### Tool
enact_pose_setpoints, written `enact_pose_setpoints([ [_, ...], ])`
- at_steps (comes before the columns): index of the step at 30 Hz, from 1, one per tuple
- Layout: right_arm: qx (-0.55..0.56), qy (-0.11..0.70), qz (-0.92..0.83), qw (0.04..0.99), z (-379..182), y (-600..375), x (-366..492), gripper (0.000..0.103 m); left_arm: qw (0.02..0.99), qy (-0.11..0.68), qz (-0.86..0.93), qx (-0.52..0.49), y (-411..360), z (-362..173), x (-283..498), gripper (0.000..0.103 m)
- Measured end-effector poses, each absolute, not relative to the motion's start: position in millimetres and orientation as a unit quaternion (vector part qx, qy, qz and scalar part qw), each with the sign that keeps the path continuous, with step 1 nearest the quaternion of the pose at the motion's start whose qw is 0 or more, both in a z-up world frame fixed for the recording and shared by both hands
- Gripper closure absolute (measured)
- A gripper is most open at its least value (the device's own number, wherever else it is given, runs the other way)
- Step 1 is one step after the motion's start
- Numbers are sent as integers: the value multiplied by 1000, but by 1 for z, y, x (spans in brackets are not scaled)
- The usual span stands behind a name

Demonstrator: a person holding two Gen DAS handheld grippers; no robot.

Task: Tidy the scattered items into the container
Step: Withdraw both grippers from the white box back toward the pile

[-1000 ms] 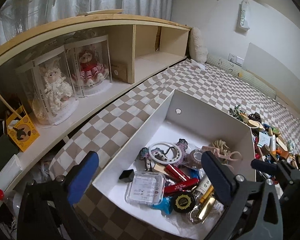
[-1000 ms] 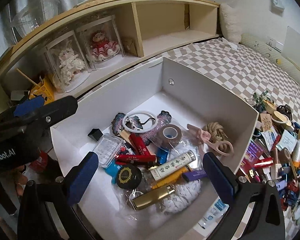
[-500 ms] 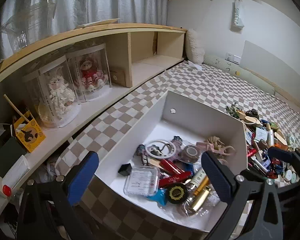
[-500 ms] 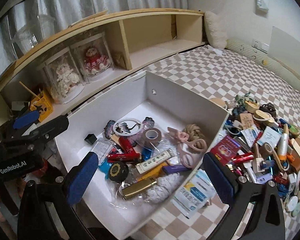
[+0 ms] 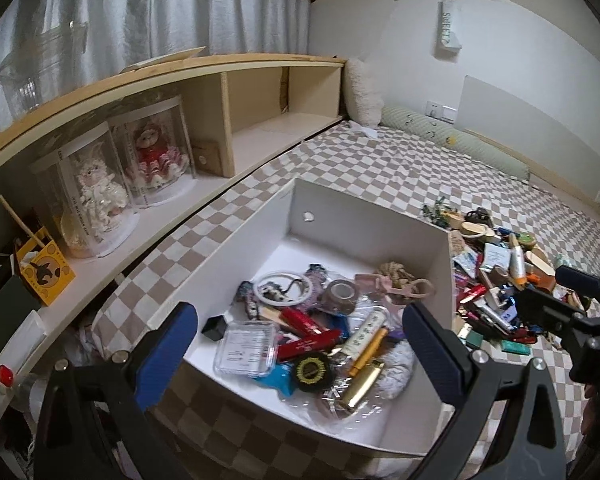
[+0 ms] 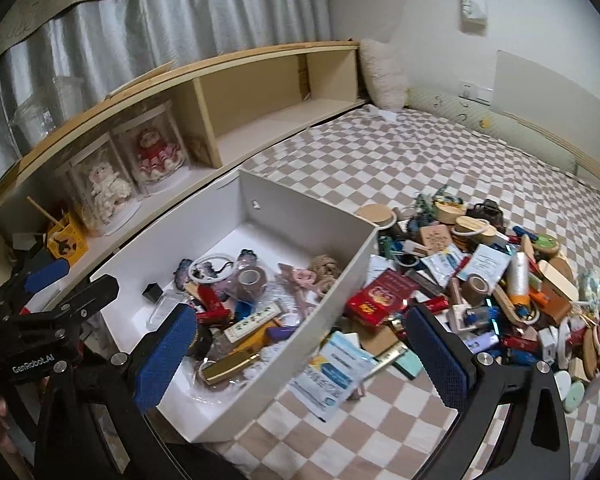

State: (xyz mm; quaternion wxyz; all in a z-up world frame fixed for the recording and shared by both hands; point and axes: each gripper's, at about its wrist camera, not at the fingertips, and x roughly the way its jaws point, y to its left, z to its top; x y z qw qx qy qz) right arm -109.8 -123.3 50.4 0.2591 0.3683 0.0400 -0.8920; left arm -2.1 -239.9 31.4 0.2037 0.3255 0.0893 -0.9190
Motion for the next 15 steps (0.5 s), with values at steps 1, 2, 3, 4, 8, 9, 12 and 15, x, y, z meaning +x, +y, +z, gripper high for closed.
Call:
enact_pose_setpoints([
  [1,367,38,-894,255,51,-118,-109,0,200,88,-920,325,-236,32,-4,0],
  [2,367,38,-895,252,52,-114,-108,0,197,87,-921,324,-233,33,-5,0],
  [3,368,38,-895,248,52,-110,-108,0,193,86,-922,325,-229,33,-7,0],
  [4,368,38,-897,244,52,-105,-107,0,189,84,-923,325,-225,34,-9,0],
  [8,365,37,-903,226,55,-84,-104,0,168,80,-929,321,-205,35,-17,0],
  [9,364,35,-904,222,55,-78,-104,0,163,80,-929,321,-202,35,-19,0],
  [12,363,28,-908,209,57,-60,-103,0,138,81,-933,323,-190,34,-26,0],
  [15,361,21,-912,196,57,-42,-105,0,122,75,-934,326,-176,34,-34,0],
])
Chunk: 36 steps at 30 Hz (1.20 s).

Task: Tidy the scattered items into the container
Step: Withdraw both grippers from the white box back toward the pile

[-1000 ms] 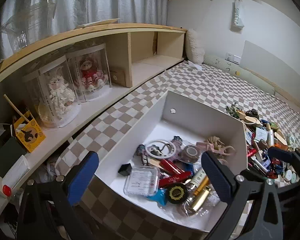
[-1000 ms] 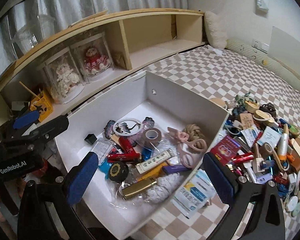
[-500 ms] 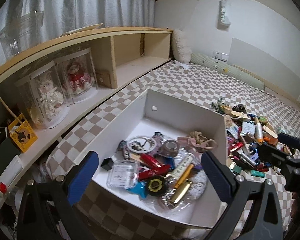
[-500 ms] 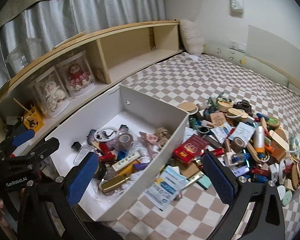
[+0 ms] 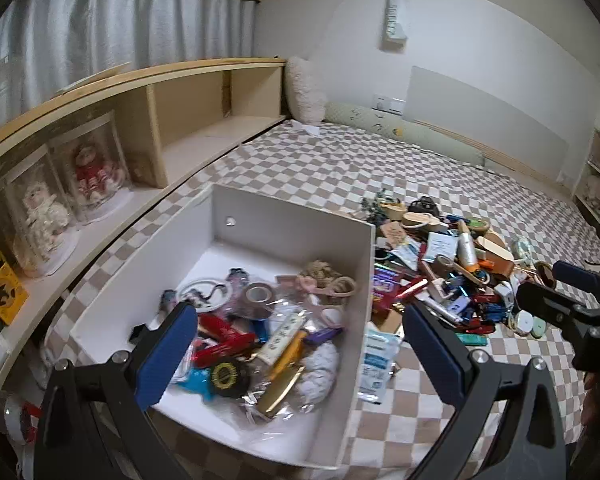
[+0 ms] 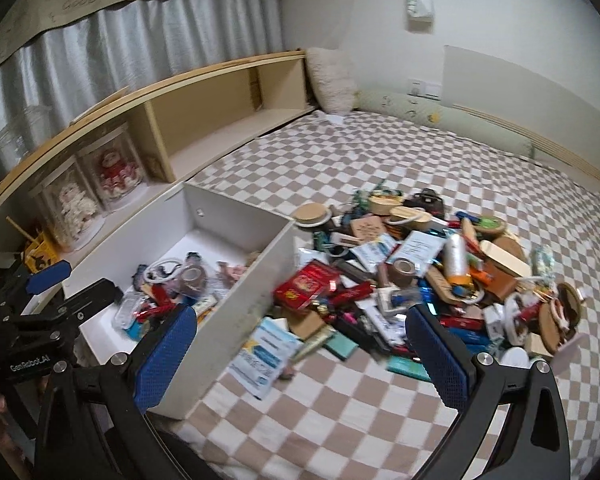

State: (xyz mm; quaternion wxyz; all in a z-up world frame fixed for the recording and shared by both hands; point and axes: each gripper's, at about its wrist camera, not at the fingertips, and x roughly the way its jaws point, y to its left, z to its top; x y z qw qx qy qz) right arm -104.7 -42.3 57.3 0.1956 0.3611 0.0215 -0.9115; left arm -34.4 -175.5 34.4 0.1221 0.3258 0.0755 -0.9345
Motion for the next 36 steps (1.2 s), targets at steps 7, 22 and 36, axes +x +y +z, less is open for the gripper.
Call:
enact_pose_setpoints([
  [7,353,4,-921,162,58,4,-106,0,102,65,-938,325,-144,35,-56,0],
  [22,338,-37,-935,102,48,89,-112,0,45,58,-945,318,-85,25,-101,0],
  [36,339,-43,-939,51,8,135,-127,0,-8,56,-933,354,-45,-19,-136,0],
])
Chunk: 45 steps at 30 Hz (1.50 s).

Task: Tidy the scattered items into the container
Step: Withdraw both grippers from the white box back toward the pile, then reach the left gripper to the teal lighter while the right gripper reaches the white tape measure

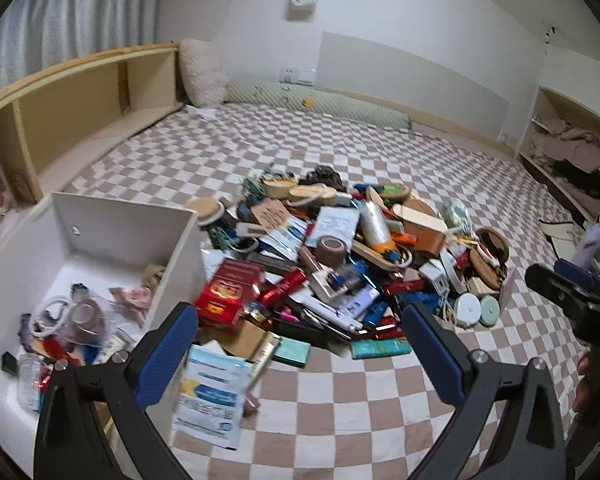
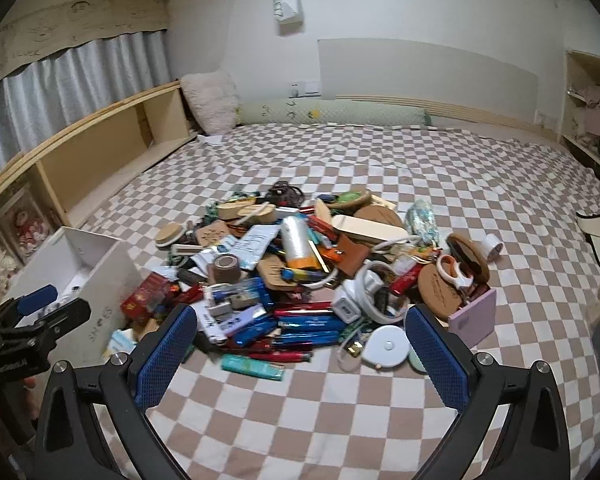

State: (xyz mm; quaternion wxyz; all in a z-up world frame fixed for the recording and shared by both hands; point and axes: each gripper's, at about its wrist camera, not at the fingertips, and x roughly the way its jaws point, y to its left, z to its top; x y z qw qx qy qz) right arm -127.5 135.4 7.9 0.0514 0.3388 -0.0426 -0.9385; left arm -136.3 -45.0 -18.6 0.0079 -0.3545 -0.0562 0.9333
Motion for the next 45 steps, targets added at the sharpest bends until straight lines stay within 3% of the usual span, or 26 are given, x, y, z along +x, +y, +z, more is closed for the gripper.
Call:
enact_pose_setpoints([
  [14,370,-56,-927,25,-56,155,-144,0,35,-35,924,-379,-14,-69,-161,0],
  [45,437,-87,-894,-57,-133,211,-169,0,88,-52,888,-449,40,-165,-181,0],
])
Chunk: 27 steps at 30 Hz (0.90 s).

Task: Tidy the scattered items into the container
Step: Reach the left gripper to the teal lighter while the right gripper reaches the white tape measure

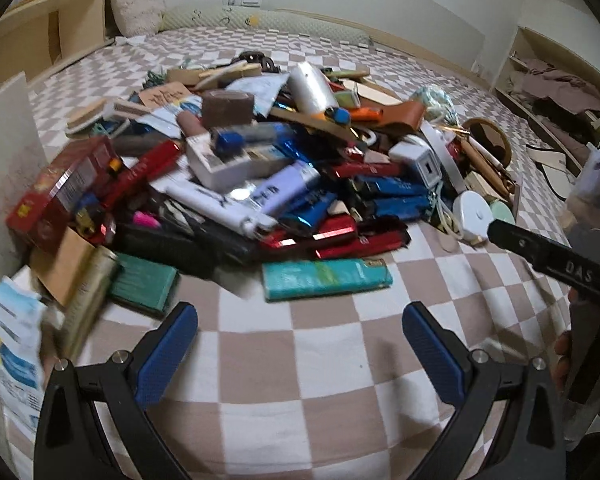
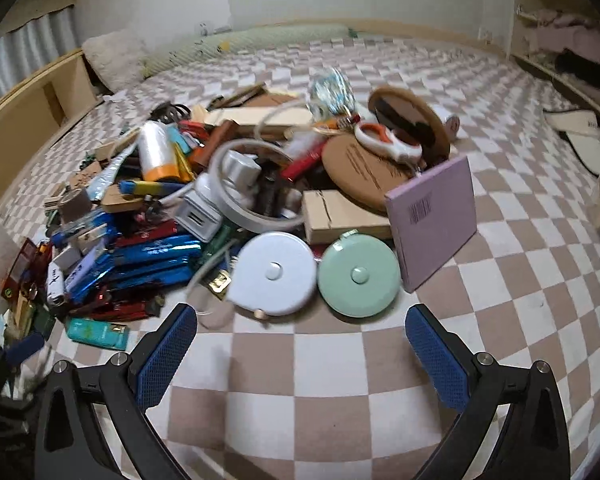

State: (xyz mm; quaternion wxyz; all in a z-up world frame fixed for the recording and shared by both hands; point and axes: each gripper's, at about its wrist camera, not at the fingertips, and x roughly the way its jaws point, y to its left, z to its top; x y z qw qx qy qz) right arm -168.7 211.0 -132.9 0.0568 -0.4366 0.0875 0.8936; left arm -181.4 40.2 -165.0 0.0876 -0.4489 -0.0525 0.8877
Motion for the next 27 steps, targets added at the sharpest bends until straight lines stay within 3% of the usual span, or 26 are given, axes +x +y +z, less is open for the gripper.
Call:
enact_pose_setpoints([
  [13,-470,38,880,54,-149,197,-196,2,68,-34,886,-458,48,-179,-180,0],
  [16,-460,-1,885,65,-146,187,-202,16,68,-28,885,-460,49,-181,-180,0],
  [23,-455,-26,887,67,-148,184,-208,20,52,-9,881,-470,57,-181,-190,0],
  [27,-454,-23,890,47,-142,180,-206,44,41,2,879,-475,64,-182,-202,0],
])
